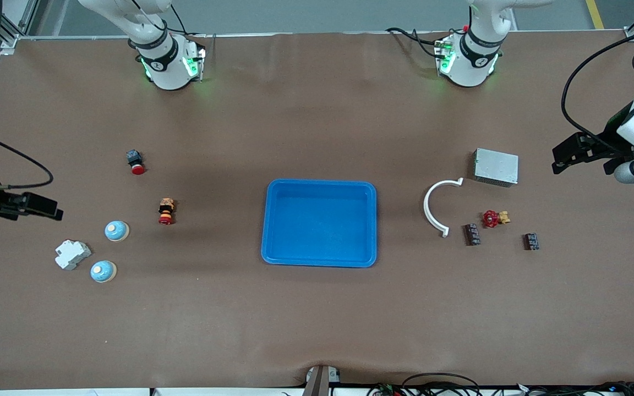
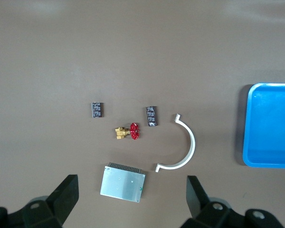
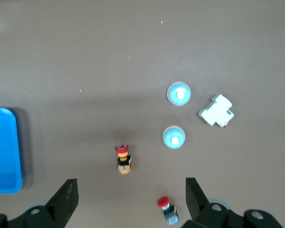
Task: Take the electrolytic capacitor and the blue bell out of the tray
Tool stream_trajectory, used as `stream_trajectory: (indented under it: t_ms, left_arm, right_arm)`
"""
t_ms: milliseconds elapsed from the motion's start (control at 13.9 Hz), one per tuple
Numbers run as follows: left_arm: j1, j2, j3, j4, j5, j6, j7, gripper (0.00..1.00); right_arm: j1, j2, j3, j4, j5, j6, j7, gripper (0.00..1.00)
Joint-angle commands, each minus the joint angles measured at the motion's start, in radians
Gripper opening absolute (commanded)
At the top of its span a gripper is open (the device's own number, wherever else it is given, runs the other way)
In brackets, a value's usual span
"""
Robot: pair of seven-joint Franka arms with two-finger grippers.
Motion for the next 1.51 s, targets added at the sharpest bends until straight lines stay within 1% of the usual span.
stream_trajectory:
  t_ms: [0,215,502,717,789,861,933,1291,1435]
  left_arm:
    - [-0.001,0.009,-0.001,0.020,-0.006,-0.001,0.005,1.00]
    - [-0.001,0.009,-0.001,0.020,-0.006,-0.001,0.005,1.00]
    - [-0.002,0.009,-0.001,0.020,-0.006,-0.001,0.005,1.00]
    - [-0.001,0.009,-0.001,0.020,-0.004,-0.001,0.005,1.00]
    - [-0.001,0.009,-0.001,0.020,-0.004,-0.001,0.005,1.00]
    - [-0.002,0.009,-0.001,0.020,-0.004,-0.001,0.005,1.00]
    - [-0.002,0.009,-0.001,0.020,-0.004,-0.001,0.005,1.00]
    - [-0.002,0.009,-0.001,0.020,-0.004,-0.001,0.005,1.00]
    - [-0.002,0.009,-0.001,0.020,-0.004,-0.001,0.005,1.00]
  right_arm:
    - [-0.001,-0.089,0.008,-0.019,-0.013,-0.050,0.015,1.00]
    - [-0.009,-0.128,0.002,-0.022,-0.013,-0.079,-0.072,1.00]
    - [-0.023,-0.160,0.001,-0.024,-0.001,-0.127,-0.069,1.00]
    - [-0.013,-0.191,-0.005,-0.039,0.001,-0.150,-0.068,1.00]
    - [0.015,-0.201,-0.034,-0.053,0.001,-0.148,-0.069,1.00]
    - [0.066,-0.208,-0.091,-0.065,0.002,-0.147,-0.068,1.00]
    - [0.095,-0.211,-0.123,-0.068,0.004,-0.145,-0.068,1.00]
    - [0.083,-0.209,-0.122,-0.071,0.005,-0.142,-0.071,1.00]
    - [0.083,-0.215,-0.120,-0.112,0.013,-0.122,-0.071,1.00]
